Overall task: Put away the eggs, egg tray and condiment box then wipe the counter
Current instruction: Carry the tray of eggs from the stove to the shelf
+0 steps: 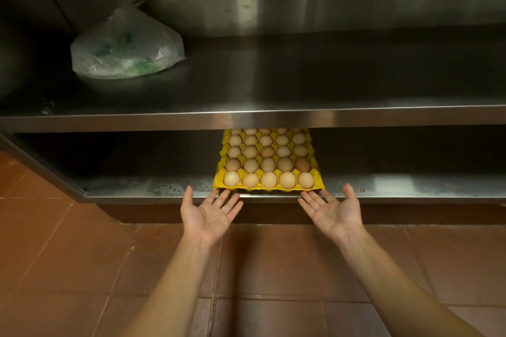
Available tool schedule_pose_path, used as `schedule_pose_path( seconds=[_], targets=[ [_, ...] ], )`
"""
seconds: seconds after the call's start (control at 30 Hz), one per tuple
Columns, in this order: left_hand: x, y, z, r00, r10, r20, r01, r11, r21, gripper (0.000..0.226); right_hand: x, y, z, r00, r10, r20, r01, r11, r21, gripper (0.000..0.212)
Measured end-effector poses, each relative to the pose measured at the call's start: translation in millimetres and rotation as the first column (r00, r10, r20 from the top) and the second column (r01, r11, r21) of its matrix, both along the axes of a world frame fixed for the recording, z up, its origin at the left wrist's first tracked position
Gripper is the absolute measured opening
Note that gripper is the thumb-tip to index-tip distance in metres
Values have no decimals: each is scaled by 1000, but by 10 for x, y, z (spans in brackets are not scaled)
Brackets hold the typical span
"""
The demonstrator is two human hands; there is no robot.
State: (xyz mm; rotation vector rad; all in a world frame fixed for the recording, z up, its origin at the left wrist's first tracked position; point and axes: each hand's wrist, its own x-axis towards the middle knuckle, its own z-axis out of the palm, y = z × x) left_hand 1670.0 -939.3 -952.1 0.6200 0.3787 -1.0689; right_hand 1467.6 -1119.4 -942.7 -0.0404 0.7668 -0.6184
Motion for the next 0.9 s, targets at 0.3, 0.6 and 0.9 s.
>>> schedule_pose_path(
  seconds=[0.3,0.6,0.9],
  targets=[
    [-120,5,66,1000,-27,16,27,999,28,87,46,79,93,999,-49,-12,49,999,12,79],
    [-351,-158,676,977,-57,204,46,997,58,79,-32,92,569,991,47,-125,-72,976,-206,76],
    [-787,-159,2359,825,-242,511,137,963,233,57,-245,418,2266,911,5,-413,-272,760,-590,43]
  ],
)
